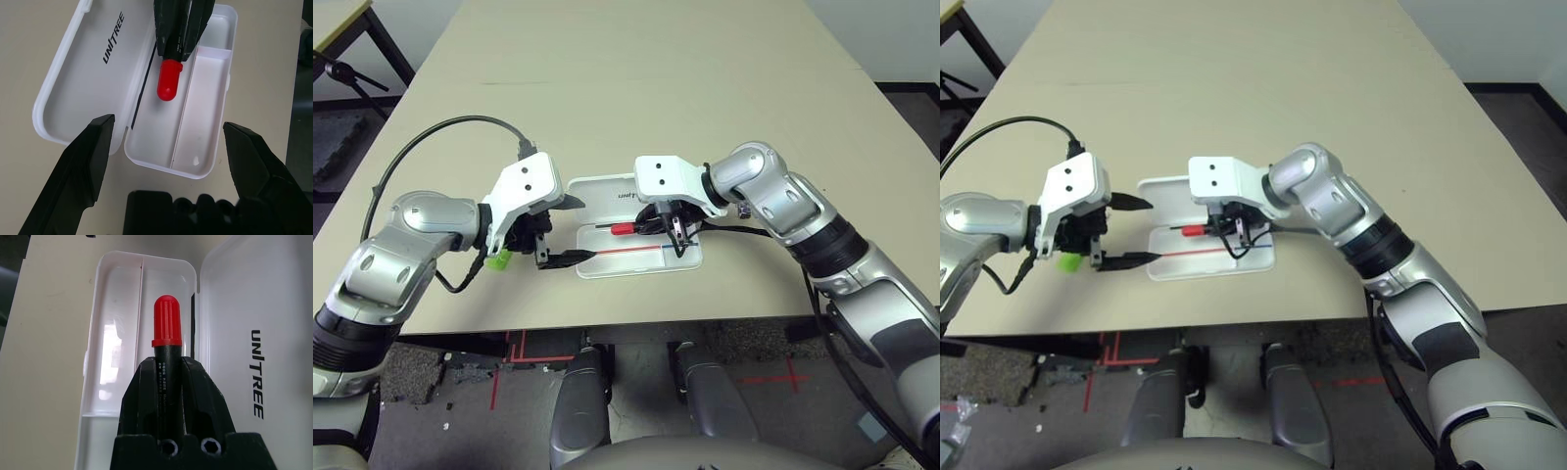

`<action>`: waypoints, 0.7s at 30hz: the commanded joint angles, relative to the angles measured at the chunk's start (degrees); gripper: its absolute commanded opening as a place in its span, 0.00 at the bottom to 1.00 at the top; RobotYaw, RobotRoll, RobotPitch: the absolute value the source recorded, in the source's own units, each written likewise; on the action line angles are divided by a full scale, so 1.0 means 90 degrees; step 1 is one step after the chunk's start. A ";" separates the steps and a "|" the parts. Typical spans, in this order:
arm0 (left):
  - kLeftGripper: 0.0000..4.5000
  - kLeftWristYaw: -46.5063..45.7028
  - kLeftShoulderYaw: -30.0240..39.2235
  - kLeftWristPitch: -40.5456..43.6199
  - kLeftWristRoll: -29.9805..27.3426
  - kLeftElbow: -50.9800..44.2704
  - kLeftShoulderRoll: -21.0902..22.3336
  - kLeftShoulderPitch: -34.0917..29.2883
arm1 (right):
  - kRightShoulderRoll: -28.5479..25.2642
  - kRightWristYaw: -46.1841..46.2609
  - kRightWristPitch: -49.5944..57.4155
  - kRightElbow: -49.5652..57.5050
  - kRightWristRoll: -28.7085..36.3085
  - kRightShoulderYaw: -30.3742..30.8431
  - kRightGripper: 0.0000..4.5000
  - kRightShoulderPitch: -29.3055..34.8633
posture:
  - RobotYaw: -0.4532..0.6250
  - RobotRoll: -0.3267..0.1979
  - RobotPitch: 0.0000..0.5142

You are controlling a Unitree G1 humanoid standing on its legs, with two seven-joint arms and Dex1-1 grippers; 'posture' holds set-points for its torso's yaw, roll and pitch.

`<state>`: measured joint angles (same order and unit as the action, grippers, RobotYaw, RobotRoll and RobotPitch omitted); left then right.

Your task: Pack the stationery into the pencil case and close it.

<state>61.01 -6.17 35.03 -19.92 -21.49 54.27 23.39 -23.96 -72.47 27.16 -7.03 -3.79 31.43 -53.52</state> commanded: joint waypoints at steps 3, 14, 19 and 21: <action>1.00 -0.0087 -0.0082 0.0107 0.0129 -0.0057 0.0043 -0.0118 | 0.0184 0.0312 -0.0361 -0.0297 -0.0264 0.0163 0.10 0.0117 | 0.37 0.62 0.35; 1.00 -0.0806 0.0245 0.0731 0.0290 -0.0045 0.0028 -0.0459 | 0.0031 0.0207 -0.1021 -0.0235 0.0329 -0.0583 0.94 0.0305 | 0.38 0.62 0.35; 1.00 -0.1443 0.0604 0.1409 0.0220 -0.0255 -0.0086 -0.0643 | -0.0665 -0.0514 -0.0574 0.0374 0.0949 -0.0898 0.99 0.0585 | 0.38 0.62 0.36; 1.00 -0.1720 0.0689 0.1803 0.0234 -0.0424 -0.0084 -0.0706 | -0.1075 -0.0842 -0.0327 0.0568 0.1160 -0.1012 0.99 0.0718 | 0.39 0.62 0.36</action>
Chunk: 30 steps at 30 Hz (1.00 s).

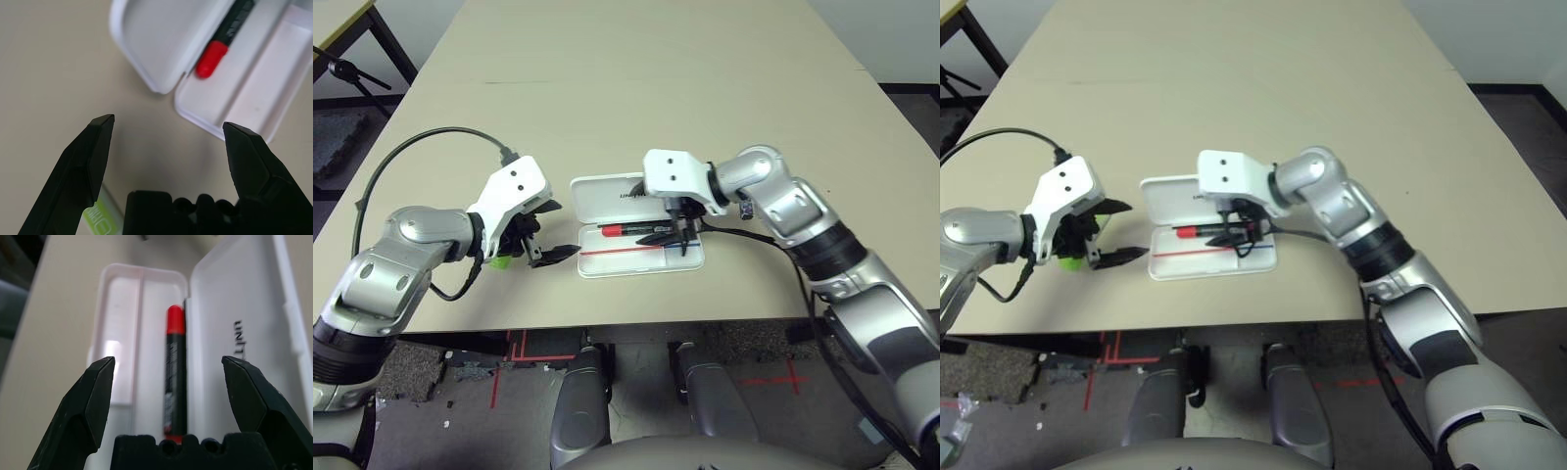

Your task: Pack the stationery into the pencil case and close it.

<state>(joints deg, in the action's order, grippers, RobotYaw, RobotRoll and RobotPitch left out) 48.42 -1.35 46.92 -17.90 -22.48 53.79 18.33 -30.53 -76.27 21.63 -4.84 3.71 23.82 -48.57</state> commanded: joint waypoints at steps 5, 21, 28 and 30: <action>1.00 -0.1066 0.0406 0.1700 -0.0045 -0.0665 -0.0262 -0.0099 | -0.0990 -0.0728 0.0565 0.0576 0.0643 -0.0363 0.99 0.0393 | 0.39 0.62 0.36; 1.00 -0.2467 0.0713 0.3483 0.0102 0.0429 -0.0870 0.0442 | -0.1113 -0.0458 0.1224 0.1173 0.1297 -0.0651 0.99 0.0683 | 0.38 0.62 0.40; 1.00 -0.2545 0.0861 0.3531 0.0036 0.0871 -0.1251 0.0446 | -0.1126 -0.0380 0.1315 0.1237 0.1415 -0.0675 0.99 0.0705 | 0.37 0.62 0.41; 0.92 -0.2519 0.0868 0.3550 0.0003 0.0898 -0.1289 0.0396 | -0.1139 -0.0360 0.1338 0.1248 0.1444 -0.0685 1.00 0.0704 | 0.37 0.62 0.41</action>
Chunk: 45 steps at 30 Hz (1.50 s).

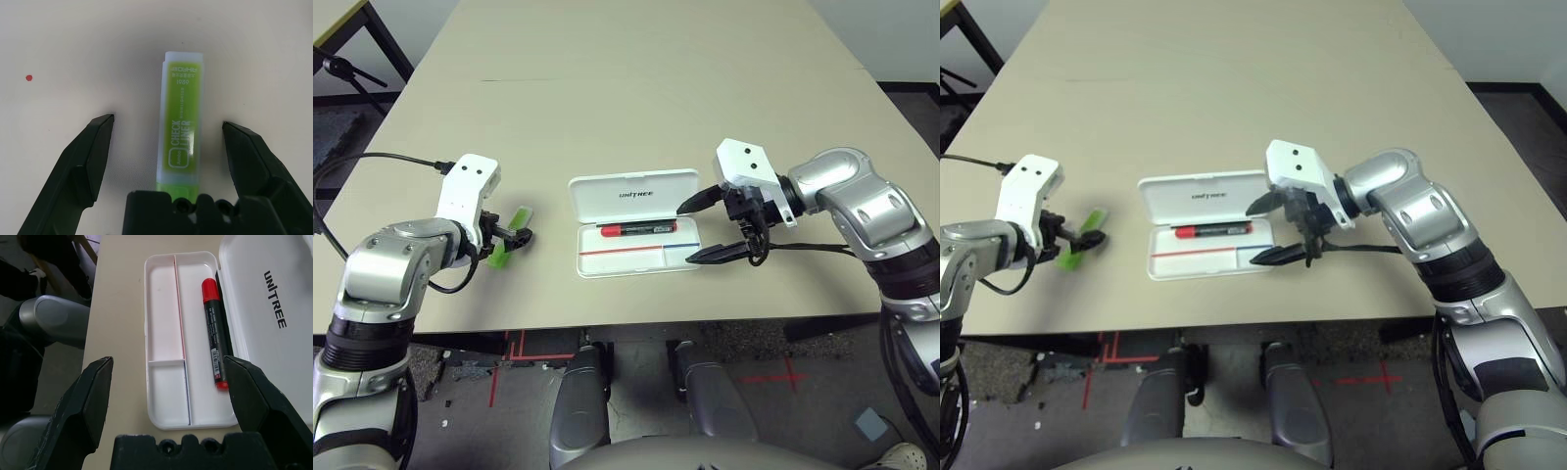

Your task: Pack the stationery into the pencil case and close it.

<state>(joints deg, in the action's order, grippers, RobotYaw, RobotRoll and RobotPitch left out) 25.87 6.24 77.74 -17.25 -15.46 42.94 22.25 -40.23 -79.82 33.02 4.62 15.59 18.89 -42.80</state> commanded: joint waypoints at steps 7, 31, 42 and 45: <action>0.36 0.0164 -0.0064 0.0024 -0.0190 0.0107 0.0095 -0.0208 | -0.0102 0.0087 0.0064 0.0192 0.0139 -0.0133 1.00 0.0068 | 0.37 0.62 0.41; 0.24 0.3219 -0.0016 -0.3607 -0.0756 -0.2004 0.2477 -0.1430 | -0.0356 0.0156 0.0033 0.0098 0.0146 -0.0254 1.00 0.0249 | 0.39 0.62 0.41; 0.24 0.3603 -0.1805 -0.3874 -0.0527 -0.1994 0.1688 0.0277 | -0.0671 0.0188 0.0049 0.0038 0.0104 -0.0341 1.00 0.0456 | 0.37 0.62 0.39; 0.24 0.3672 -0.2328 -0.4013 -0.0260 -0.1691 0.1415 0.0631 | -0.0781 0.0213 0.0050 0.0019 0.0088 -0.0386 1.00 0.0520 | 0.36 0.62 0.38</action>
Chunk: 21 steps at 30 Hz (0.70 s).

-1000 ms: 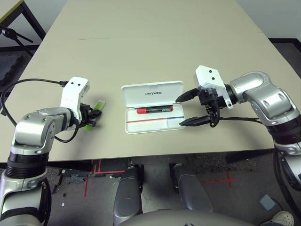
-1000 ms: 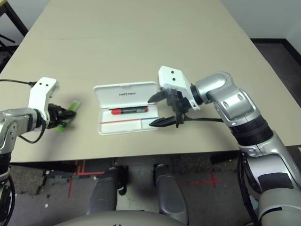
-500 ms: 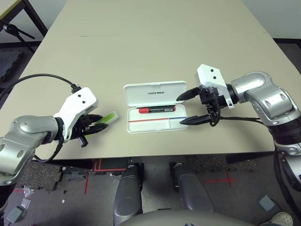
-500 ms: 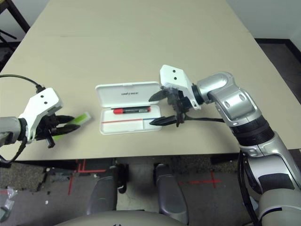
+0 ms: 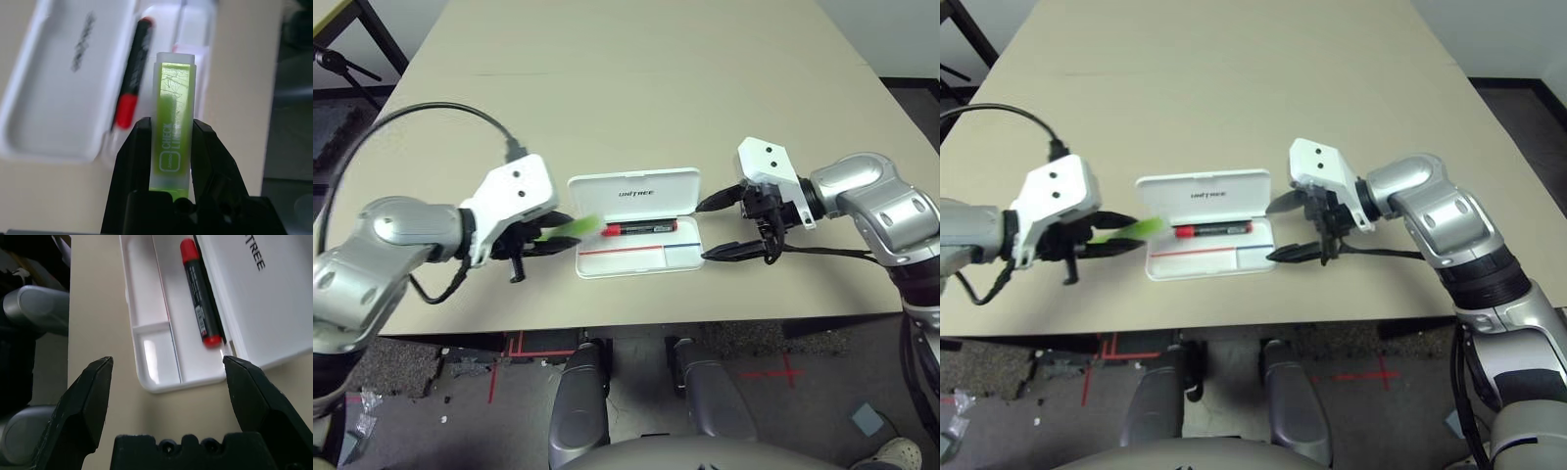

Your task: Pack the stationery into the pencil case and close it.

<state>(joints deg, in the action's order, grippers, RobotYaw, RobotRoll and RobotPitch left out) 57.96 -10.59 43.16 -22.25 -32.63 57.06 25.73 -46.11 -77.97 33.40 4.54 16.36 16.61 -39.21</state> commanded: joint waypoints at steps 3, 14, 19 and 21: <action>0.24 0.0071 -0.0995 -0.0325 0.0761 0.0571 -0.0444 0.0631 | -0.0224 0.0042 -0.0004 0.0030 -0.0021 -0.0153 1.00 0.0199 | 0.36 0.62 0.38; 0.24 0.0245 -0.1923 -0.0521 0.1427 0.0905 -0.1233 0.0973 | -0.0420 0.0177 -0.0009 0.0097 -0.0080 -0.0280 1.00 0.0445 | 0.32 0.62 0.37; 0.24 0.0313 -0.1960 -0.0596 0.1612 0.1052 -0.1281 0.1002 | -0.0464 0.0223 -0.0031 0.0099 -0.0091 -0.0289 1.00 0.0483 | 0.32 0.62 0.37; 0.24 0.0338 -0.1967 -0.0637 0.1684 0.1113 -0.1301 0.1010 | -0.0469 0.0245 -0.0038 0.0100 -0.0096 -0.0283 1.00 0.0494 | 0.32 0.62 0.37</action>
<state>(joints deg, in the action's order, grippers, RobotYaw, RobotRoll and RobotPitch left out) 60.24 -27.19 38.22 -8.14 -23.43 45.64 34.47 -49.71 -75.90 33.40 4.56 15.64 14.96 -35.41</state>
